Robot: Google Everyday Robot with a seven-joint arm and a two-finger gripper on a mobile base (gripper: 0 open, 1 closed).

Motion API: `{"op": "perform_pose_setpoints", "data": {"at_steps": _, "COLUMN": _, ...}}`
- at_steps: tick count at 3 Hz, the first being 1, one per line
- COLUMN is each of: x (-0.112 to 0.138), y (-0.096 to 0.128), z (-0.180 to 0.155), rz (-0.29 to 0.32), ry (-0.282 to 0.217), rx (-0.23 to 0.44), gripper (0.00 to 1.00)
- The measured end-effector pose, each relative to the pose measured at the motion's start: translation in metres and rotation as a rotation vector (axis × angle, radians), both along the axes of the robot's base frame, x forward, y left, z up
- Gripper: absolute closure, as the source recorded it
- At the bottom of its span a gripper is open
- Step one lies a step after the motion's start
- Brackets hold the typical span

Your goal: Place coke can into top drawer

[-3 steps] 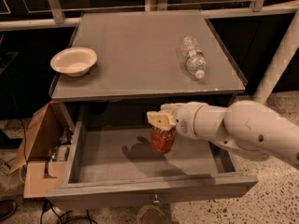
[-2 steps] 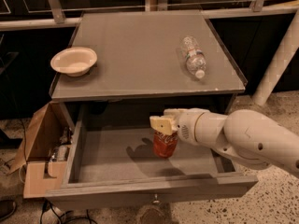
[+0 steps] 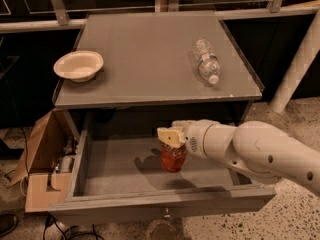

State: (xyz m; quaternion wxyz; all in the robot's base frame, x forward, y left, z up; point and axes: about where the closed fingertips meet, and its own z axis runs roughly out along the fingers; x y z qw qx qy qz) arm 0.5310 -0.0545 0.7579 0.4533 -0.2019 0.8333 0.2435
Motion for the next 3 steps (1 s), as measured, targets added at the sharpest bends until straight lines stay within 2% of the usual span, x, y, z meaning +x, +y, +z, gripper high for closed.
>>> {"op": "perform_pose_setpoints", "data": {"at_steps": 1, "x": 0.001, "y": 0.002, "z": -0.030, "rz": -0.053, "ry": 0.044, "rx": 0.008, "gripper": 1.00}}
{"op": "perform_pose_setpoints", "data": {"at_steps": 2, "x": 0.009, "y": -0.001, "z": -0.047, "rz": -0.098, "ry": 0.050, "rx": -0.001, "gripper": 1.00}}
{"op": "perform_pose_setpoints", "data": {"at_steps": 3, "x": 0.010, "y": -0.002, "z": -0.047, "rz": -0.104, "ry": 0.045, "rx": -0.003, "gripper": 1.00}}
